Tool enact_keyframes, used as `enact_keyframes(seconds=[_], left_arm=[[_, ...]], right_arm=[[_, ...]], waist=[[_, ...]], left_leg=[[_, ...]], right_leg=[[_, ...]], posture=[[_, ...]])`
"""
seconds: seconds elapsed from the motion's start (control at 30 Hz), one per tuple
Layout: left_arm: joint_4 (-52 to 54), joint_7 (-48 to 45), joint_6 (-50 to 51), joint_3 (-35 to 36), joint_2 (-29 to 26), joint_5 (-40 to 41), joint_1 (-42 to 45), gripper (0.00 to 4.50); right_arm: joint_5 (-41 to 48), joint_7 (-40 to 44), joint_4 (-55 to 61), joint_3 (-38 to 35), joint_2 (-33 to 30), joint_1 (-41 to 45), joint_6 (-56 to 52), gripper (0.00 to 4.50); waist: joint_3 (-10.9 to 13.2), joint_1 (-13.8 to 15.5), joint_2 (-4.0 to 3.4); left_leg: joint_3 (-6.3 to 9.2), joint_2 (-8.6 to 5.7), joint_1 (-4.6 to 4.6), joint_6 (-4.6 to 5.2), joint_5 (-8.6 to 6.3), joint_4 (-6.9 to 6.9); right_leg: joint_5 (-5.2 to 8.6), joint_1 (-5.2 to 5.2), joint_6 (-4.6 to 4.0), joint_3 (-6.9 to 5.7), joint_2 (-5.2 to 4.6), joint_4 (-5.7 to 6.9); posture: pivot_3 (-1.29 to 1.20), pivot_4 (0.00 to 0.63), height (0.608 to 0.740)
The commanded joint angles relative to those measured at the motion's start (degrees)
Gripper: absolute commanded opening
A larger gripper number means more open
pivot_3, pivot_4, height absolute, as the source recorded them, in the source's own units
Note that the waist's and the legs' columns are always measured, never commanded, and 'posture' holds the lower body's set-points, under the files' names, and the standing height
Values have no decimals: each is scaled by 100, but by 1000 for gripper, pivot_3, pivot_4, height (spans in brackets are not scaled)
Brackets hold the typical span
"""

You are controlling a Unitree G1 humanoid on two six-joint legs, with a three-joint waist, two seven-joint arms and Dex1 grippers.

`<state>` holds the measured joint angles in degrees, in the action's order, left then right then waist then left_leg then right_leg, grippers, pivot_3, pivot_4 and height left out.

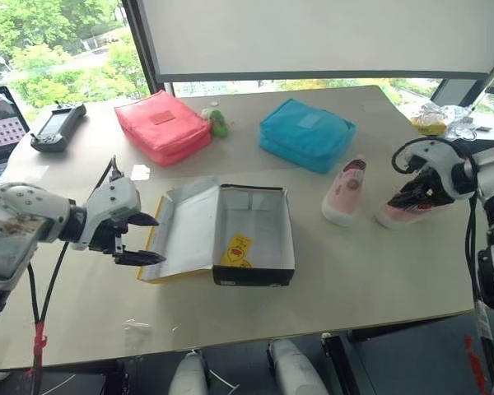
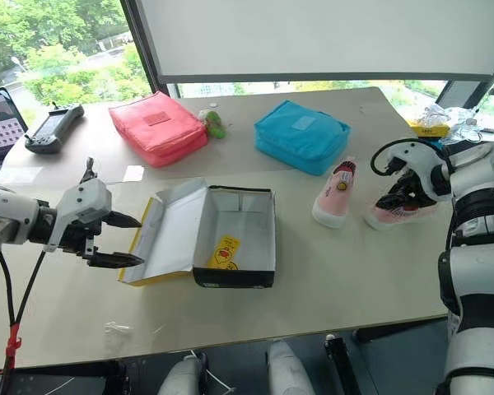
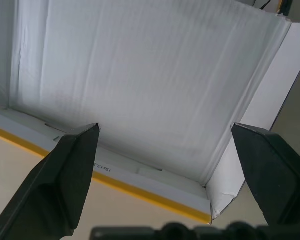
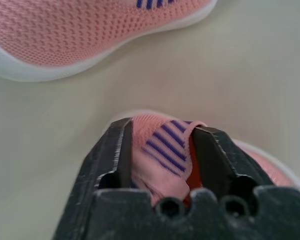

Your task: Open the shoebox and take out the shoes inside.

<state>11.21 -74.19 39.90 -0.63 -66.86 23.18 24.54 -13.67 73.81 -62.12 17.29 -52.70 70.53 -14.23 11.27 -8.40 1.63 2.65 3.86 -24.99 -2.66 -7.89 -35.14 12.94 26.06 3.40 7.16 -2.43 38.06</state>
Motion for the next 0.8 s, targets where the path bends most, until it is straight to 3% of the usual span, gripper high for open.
enact_keyframes(seconds=[0.03,0.1,0.23,0.3,0.37,0.43,0.53,0.67,0.8], left_arm=[[208,120,181,504,-39,277,-164,4500],[180,200,270,767,28,447,-301,4500],[52,610,230,1473,411,731,-470,4500],[-49,1322,109,1879,836,615,-547,4500],[26,2269,415,2462,1488,747,-625,4500],[406,3001,794,3034,2140,1077,-800,4500],[1462,3851,832,3603,3237,1521,-1516,4500],[1977,4543,396,3549,4251,1410,-2290,4500],[2133,4724,-74,3186,4815,1166,-3060,4500]], right_arm=[[-62,352,723,-135,-493,71,-143,4004],[-75,399,1125,-203,-727,-1,-165,4379],[368,232,1954,-749,-844,-376,-610,4379],[1527,-107,2762,-1944,-336,-1056,-781,4379],[2559,-67,3934,-2903,7,-1945,-2046,4379],[3177,-143,5070,-3400,28,-2806,-3800,4379],[4064,-369,6064,-4101,336,-3854,-4913,4379],[4454,-1562,6520,-4817,1226,-4134,-6015,4379],[4073,-3089,6594,-5135,2239,-4490,-5613,4379]], waist=[[1,9,-2],[1,18,-2],[1,18,-1],[-3,5,4],[-5,-8,15],[-3,39,17],[-4,195,16],[-7,277,22],[-51,265,85]], left_leg=[[0,0,0,0,0,1],[0,1,0,0,0,0],[-2,0,3,0,0,-1],[-1,1,6,0,0,-2],[3,2,54,0,0,8],[9,1,108,0,-2,13],[14,-2,101,0,-2,1],[10,-5,84,-5,-5,-49],[20,-6,137,-52,-35,-78]], right_leg=[[1,-1,1,0,-1,0],[1,-1,0,-2,-1,-2],[2,-2,-1,0,-2,-1],[-1,-3,-4,0,-1,0],[-2,-58,-4,-2,1,-5],[6,-117,-2,-5,2,-8],[10,-123,6,-7,-1,-12],[-9,-127,14,-3,-4,-19],[1,-192,-29,-2,0,-56]], posture=[[0,150,740],[0,150,740],[0,150,740],[0,150,740],[0,150,740],[0,150,740],[0,150,740],[0,150,740],[0,150,740]])
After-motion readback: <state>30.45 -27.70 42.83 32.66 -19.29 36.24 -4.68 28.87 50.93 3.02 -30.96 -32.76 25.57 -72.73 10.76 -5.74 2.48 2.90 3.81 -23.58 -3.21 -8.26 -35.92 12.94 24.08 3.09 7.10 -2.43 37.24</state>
